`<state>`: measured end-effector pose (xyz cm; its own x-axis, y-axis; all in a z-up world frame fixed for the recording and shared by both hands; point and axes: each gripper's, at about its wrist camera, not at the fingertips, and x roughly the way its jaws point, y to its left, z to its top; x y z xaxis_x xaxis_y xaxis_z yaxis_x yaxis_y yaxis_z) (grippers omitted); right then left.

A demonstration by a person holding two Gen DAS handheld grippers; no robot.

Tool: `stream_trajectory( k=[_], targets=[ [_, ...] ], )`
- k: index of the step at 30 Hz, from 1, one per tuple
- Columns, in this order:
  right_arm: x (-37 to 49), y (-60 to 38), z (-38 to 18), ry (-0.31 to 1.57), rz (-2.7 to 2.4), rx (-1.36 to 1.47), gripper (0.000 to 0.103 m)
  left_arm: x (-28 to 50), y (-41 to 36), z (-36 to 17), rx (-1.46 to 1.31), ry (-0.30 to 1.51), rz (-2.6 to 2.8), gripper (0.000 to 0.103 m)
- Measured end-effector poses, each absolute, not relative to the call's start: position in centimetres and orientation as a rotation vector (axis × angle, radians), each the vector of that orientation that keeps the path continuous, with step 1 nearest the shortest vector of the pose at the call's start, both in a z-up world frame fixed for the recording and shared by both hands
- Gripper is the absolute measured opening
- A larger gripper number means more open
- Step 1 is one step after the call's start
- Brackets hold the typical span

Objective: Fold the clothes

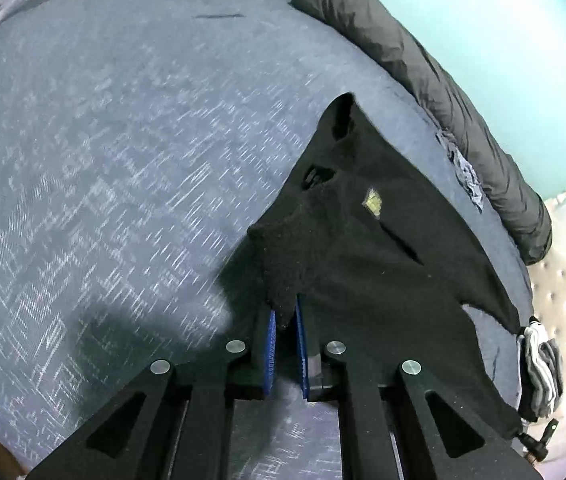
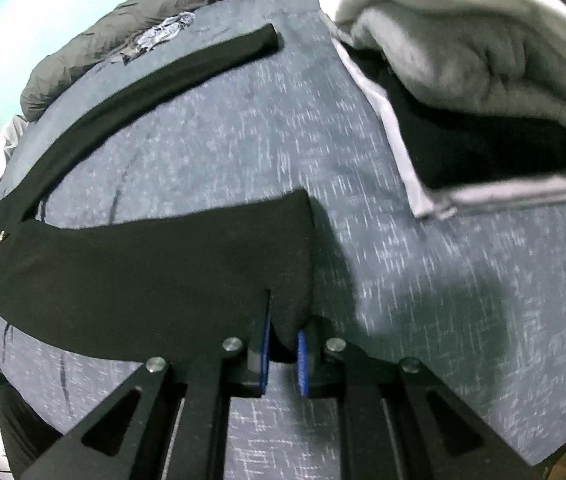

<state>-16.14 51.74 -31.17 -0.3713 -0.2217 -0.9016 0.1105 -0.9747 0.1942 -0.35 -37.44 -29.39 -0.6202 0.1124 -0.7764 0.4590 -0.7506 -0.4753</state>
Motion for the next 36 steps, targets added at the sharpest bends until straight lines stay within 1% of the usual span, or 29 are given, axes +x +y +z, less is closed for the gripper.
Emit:
stream_trajectory(
  k=[6, 10, 17, 20, 26, 36],
  targets=[
    [-18.1, 50.9, -28.0, -0.180, -2.454, 1.570, 0.010, -3.4, -37.2, -25.6, 1.215, 0.942, -2.507, 0.010],
    [-20.2, 49.6, -25.4, -0.164, -2.466, 1.541, 0.010, -5.5, -37.1, -23.1, 1.192, 0.906, -2.537, 0.009],
    [-25.6, 48.1, -21.5, -0.137, -2.488, 1.515, 0.010, -11.1, -37.4, -20.5, 1.188, 0.877, -2.533, 0.009],
    [-28.2, 47.5, -21.0, -0.101, -2.488, 1.536, 0.010, -13.0, -37.5, -20.1, 1.193, 0.865, -2.523, 0.010],
    [-33.8, 47.0, -20.3, -0.129, -2.487, 1.575, 0.010, -17.0, -38.3, -20.0, 1.205, 0.885, -2.496, 0.010],
    [-42.7, 44.9, -22.1, -0.086, -2.450, 1.708, 0.010, -24.2, -39.6, -21.8, 1.248, 0.867, -2.452, 0.010]
  ],
)
